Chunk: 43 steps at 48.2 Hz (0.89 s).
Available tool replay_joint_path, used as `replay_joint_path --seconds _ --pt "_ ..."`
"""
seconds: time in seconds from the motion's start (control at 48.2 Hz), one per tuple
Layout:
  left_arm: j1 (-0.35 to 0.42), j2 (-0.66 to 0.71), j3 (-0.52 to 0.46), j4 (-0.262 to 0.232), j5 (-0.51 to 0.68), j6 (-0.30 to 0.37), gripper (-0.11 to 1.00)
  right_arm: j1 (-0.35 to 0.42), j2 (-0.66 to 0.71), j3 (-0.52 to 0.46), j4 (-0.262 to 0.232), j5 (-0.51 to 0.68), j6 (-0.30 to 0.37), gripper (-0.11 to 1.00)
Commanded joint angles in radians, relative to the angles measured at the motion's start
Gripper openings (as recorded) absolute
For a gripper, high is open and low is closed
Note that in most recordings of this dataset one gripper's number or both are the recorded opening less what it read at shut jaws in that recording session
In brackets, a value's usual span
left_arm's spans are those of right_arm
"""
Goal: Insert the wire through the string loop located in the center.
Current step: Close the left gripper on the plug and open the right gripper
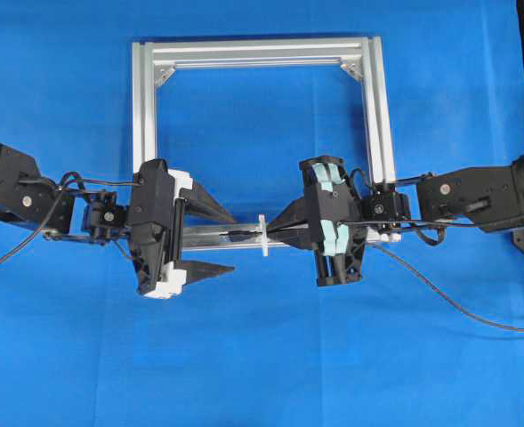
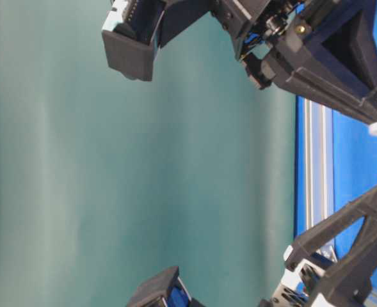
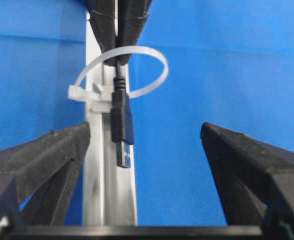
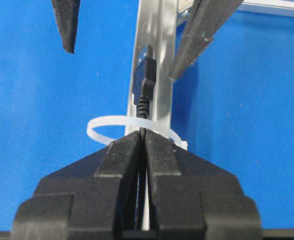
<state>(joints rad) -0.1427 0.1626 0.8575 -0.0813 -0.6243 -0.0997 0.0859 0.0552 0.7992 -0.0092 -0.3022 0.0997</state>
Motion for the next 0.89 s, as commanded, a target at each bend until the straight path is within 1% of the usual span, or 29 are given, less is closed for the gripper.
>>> replay_joint_path --seconds 0.0,0.062,0.208,0.249,0.27,0.644,0.706,0.747,0.789,0.872 --pt "0.008 -0.009 -0.026 -0.003 0.018 0.0 0.81 -0.002 -0.012 -0.011 0.0 -0.011 0.002 -0.02" --pt "0.009 -0.009 -0.029 -0.002 0.031 0.0 0.67 -0.002 -0.012 -0.011 0.0 -0.011 0.002 -0.02" --pt "0.017 -0.005 -0.035 -0.003 0.032 -0.002 0.22 0.0 -0.012 -0.009 -0.002 -0.011 0.0 -0.02" --pt "0.017 -0.005 -0.037 -0.003 0.032 0.0 0.12 0.002 -0.012 -0.011 -0.002 -0.011 0.0 -0.02" --pt "0.017 -0.005 -0.037 -0.003 0.034 0.0 0.08 0.002 -0.012 -0.011 -0.002 -0.011 -0.002 -0.02" --pt "0.017 -0.005 -0.04 -0.003 0.037 0.0 0.08 0.005 -0.011 -0.009 -0.003 -0.011 -0.003 -0.02" --pt "0.018 -0.005 -0.038 -0.003 0.037 0.0 0.08 0.005 -0.012 -0.011 -0.005 -0.011 -0.003 0.01" --pt "0.018 -0.005 -0.04 -0.003 0.037 0.0 0.08 0.005 -0.012 -0.011 -0.005 -0.009 -0.003 0.05" --pt "0.017 -0.005 -0.04 -0.002 0.037 0.0 0.08 0.003 -0.012 -0.011 -0.005 -0.008 -0.003 0.12" --pt "0.017 -0.005 -0.04 -0.003 0.038 0.0 0.08 0.005 -0.012 -0.011 -0.005 -0.006 -0.002 0.33"
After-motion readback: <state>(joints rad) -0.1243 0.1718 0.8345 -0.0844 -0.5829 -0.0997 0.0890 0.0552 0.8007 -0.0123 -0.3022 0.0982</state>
